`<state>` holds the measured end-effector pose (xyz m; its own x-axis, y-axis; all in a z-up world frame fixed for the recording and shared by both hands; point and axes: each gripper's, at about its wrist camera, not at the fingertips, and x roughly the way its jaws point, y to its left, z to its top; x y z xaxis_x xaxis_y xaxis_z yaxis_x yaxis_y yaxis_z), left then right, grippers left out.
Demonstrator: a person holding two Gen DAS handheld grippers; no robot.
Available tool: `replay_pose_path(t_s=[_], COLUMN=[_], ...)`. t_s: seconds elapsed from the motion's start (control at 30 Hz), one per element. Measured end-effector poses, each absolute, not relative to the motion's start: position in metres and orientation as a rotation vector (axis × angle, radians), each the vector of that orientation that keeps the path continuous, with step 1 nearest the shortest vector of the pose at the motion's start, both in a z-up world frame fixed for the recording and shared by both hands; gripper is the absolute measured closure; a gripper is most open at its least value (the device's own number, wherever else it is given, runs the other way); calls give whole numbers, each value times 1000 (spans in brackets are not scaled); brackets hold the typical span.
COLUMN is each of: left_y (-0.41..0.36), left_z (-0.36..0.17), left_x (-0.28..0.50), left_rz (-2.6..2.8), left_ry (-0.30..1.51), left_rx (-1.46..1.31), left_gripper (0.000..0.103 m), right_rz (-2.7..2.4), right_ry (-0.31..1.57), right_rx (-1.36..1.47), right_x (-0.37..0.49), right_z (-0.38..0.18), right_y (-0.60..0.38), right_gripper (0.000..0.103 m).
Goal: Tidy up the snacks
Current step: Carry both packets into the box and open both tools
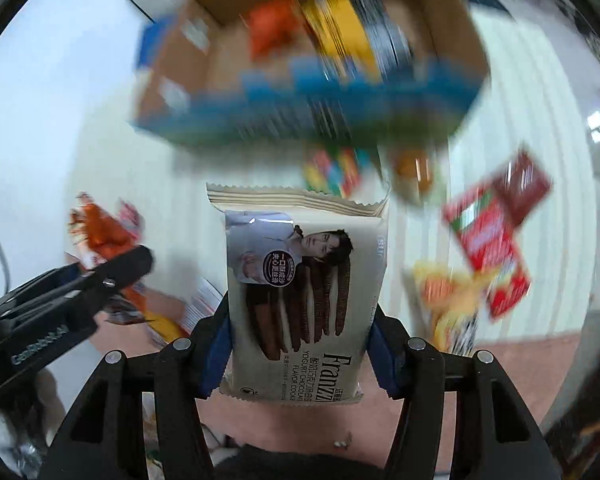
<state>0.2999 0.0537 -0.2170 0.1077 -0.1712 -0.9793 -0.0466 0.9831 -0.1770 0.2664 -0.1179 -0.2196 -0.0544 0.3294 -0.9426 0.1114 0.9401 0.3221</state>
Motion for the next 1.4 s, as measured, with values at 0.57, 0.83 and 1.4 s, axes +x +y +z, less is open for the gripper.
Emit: replay_pose_path(t_s=[0.57,0.83,1.4], left_y=[55,45,53], left_z=[-246,-311,-305], left_x=[504,516,500], left_rz=[-130,-142,-65], left_ry=[1603,1745,1695], left_rx=[-153,-120,-143], left_gripper=[57,56,16], right_rz=[191,179,143], right_ry=[1595,1682,1725], right_rx=[330,275,232], right_x=[467,479,480], right_z=[-244,-309,-321], right_y=[-100,-86,-99], right_gripper=[41,41,10])
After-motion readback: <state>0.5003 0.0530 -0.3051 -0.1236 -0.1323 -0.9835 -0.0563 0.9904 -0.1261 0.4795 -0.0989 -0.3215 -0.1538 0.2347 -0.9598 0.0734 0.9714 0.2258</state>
